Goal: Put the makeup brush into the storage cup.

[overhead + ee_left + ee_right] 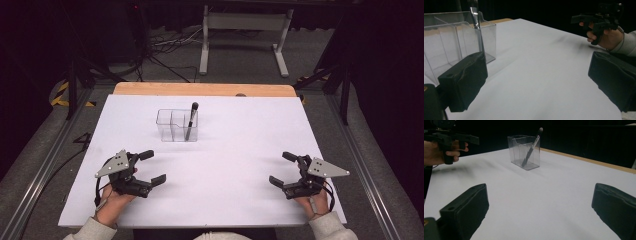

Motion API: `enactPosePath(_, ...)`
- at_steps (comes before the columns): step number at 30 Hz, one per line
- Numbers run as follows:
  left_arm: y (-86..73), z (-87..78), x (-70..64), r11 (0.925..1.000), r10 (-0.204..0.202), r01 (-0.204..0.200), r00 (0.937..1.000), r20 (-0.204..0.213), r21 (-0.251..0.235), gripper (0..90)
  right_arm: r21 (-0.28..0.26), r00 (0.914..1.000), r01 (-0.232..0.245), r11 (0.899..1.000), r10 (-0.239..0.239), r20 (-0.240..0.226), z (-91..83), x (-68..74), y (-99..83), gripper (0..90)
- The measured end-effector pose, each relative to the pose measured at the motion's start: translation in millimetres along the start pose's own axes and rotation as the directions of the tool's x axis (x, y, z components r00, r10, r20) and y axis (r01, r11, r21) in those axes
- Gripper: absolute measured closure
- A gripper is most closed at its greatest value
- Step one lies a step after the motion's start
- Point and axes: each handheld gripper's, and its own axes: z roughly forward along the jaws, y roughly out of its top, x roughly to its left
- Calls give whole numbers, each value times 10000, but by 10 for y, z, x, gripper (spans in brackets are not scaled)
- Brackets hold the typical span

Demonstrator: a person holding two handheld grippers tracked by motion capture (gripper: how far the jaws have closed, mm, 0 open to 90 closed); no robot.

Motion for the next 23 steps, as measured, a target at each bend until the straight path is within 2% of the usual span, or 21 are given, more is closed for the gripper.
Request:
enactPosePath(8, -103, -16, 35, 9994, -300, 297, 9995, -134, -194, 32, 64, 10000, -10, 10000, 10, -36, 10, 7, -20, 14)
enactPosePath(14, -160, -41, 87, 9996, -252, 245, 9985, -479, -152, 32, 91, 10000, 30, 10000, -29, -66, 14, 13, -26, 14)
enactPosePath(17, -172, -37, 96, 9999, -159, 157, 9985, -515, -49, 32, 88, 10000, 11, 10000, -11, -37, 14, 7, -28, 14)
enactPosePath(20, -178, -32, 91, 9996, -276, 275, 9985, -477, -21, 32, 95, 10000, 10, 10000, -9, -68, 19, 5, -28, 14)
enactPosePath(23, -173, -34, 90, 9999, -140, 137, 9986, -511, -66, 32, 130, 10000, -32, 9999, 33, -76, 24, 7, -29, 13)
